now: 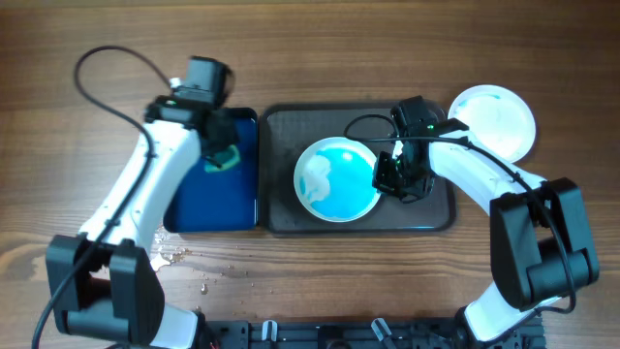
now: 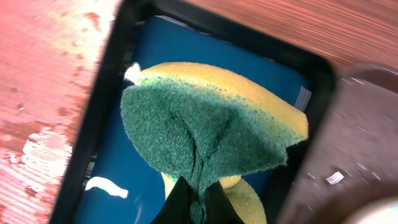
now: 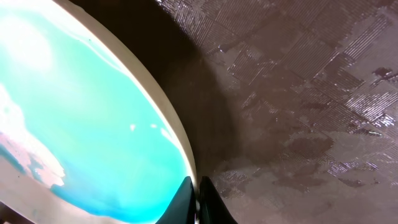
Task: Clean dirty plates on tray and stack at the side
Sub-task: 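Return the sponge to the blue water tray with the left gripper, then lift the plate with the right gripper and carry it left over the water tray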
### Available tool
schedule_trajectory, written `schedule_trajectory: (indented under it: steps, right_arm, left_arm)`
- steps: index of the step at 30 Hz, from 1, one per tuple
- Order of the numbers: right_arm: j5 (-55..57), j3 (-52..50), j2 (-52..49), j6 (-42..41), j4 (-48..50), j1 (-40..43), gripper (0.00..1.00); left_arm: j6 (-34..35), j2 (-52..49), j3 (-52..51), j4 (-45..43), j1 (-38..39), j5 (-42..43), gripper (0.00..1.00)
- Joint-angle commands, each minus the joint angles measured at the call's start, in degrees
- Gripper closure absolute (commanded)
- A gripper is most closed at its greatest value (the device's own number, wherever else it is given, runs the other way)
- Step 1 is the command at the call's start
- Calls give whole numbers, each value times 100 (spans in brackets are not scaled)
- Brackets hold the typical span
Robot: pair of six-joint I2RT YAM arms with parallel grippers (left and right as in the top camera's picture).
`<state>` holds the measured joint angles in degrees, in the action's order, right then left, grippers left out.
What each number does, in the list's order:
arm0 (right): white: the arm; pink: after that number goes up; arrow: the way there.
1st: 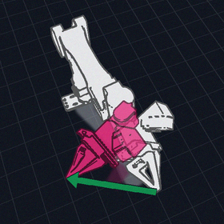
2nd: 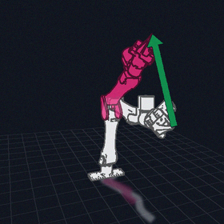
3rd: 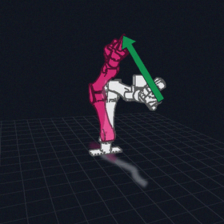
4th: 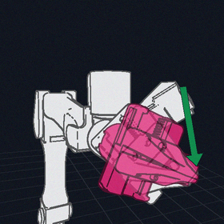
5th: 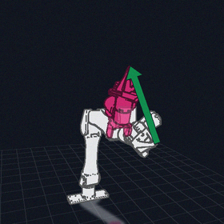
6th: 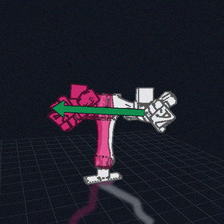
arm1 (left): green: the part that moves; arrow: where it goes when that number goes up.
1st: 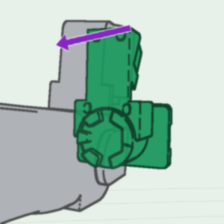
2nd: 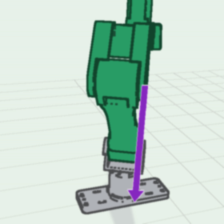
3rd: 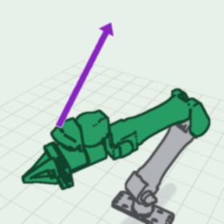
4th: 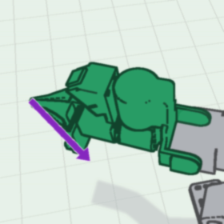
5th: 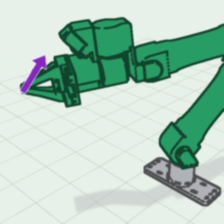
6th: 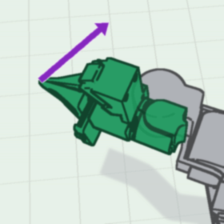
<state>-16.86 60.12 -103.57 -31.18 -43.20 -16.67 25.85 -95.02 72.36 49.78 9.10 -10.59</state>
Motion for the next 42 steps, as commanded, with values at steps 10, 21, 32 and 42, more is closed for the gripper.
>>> schedule_trajectory:
  steps: [10, 21, 32, 42]
  right_arm:
    - [177, -90, -114, 136, 13, -2, 96]
    - [153, -33, -111, 844, 74, -2, 95]
    - [203, 1602, 212, 1847, -1198, -31, 95]
    - [313, 2605, 219, 1945, -2616, -109, 96]
  left_arm:
    - [-297, -1432, -4, -243, -472, 822, 54]
    - [-306, 291, -2, -83, -197, 772, 7]
    - [-286, 1349, -2, 214, -188, 688, 0]
    - [-96, 1349, -2, -146, -743, 695, 0]
